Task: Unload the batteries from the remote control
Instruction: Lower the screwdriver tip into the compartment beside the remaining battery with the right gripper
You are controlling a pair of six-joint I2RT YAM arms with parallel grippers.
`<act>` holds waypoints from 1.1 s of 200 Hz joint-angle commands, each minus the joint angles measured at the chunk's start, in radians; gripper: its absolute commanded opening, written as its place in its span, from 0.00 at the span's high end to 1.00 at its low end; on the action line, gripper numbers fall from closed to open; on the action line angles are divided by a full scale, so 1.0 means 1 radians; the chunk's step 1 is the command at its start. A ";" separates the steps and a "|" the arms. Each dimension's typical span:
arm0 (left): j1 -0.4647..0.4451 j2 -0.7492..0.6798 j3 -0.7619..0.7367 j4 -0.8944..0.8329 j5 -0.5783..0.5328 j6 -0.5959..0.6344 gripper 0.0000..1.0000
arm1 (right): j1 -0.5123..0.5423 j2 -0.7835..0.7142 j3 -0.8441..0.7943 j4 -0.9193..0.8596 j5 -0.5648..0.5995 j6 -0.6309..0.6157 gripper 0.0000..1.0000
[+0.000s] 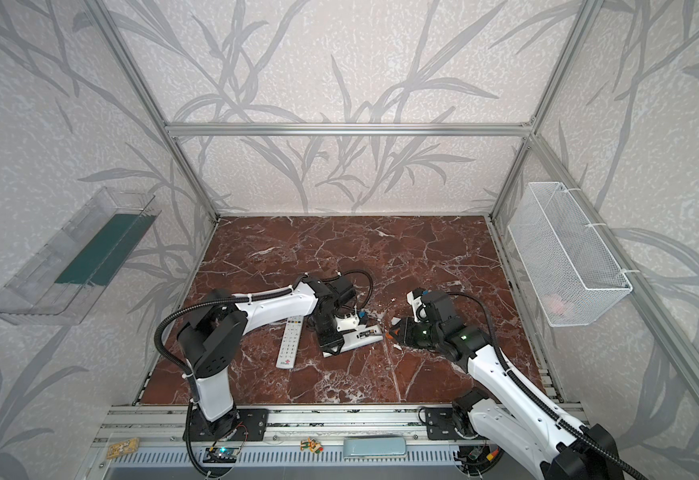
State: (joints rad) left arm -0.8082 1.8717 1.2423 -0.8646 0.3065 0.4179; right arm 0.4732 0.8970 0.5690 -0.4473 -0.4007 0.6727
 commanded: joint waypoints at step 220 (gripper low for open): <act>-0.048 -0.017 -0.021 0.057 -0.158 0.004 1.00 | -0.001 0.078 0.171 -0.225 -0.021 0.150 1.00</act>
State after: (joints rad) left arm -0.8494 1.8717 1.2304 -0.8082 0.1635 0.4252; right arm 0.4732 0.9871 0.7479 -0.7372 -0.3977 0.7513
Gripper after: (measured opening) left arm 0.478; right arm 0.269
